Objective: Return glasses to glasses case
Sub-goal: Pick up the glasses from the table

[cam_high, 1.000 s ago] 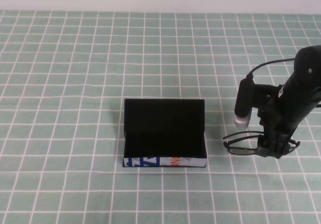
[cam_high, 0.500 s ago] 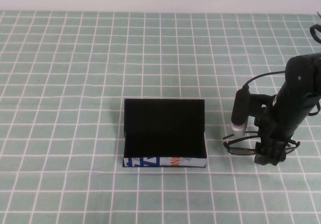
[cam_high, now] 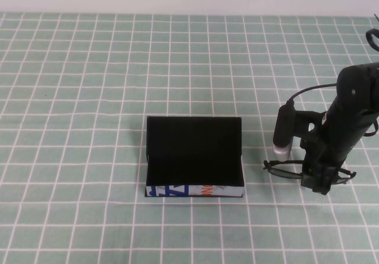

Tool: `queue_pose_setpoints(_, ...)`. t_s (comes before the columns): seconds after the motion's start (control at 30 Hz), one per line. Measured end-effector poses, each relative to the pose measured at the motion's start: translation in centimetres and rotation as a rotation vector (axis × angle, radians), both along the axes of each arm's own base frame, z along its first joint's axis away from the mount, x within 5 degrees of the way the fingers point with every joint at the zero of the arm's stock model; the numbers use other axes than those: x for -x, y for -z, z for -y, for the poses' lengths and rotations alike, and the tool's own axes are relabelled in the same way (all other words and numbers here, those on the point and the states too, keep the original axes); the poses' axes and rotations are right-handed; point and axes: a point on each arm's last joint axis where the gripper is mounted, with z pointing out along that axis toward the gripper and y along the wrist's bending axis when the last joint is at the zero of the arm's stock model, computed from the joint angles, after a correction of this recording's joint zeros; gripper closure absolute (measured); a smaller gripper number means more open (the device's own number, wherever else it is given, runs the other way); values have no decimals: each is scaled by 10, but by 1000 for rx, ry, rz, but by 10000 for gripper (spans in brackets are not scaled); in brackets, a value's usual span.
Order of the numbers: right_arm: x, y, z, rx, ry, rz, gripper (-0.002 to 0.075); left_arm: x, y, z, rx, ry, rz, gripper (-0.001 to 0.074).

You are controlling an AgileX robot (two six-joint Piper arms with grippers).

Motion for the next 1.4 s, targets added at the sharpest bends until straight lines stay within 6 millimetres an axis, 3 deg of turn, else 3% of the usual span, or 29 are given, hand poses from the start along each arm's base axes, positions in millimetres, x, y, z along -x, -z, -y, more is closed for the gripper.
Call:
queue_pose_setpoints(0.5,0,-6,0,-16,73,12,399,0,0,0,0,0,0,737)
queue_pose_setpoints(0.93,13,-53,-2,-120,106,120,399,0,0,0,-2,0,2,737)
queue_pose_setpoints(1.23,14,-54,-2,-109,104,121,399,0,0,0,-2,0,2,737)
queue_pose_setpoints(1.4,9,-55,1,-102,191,164,399,0,0,0,-2,0,2,737)
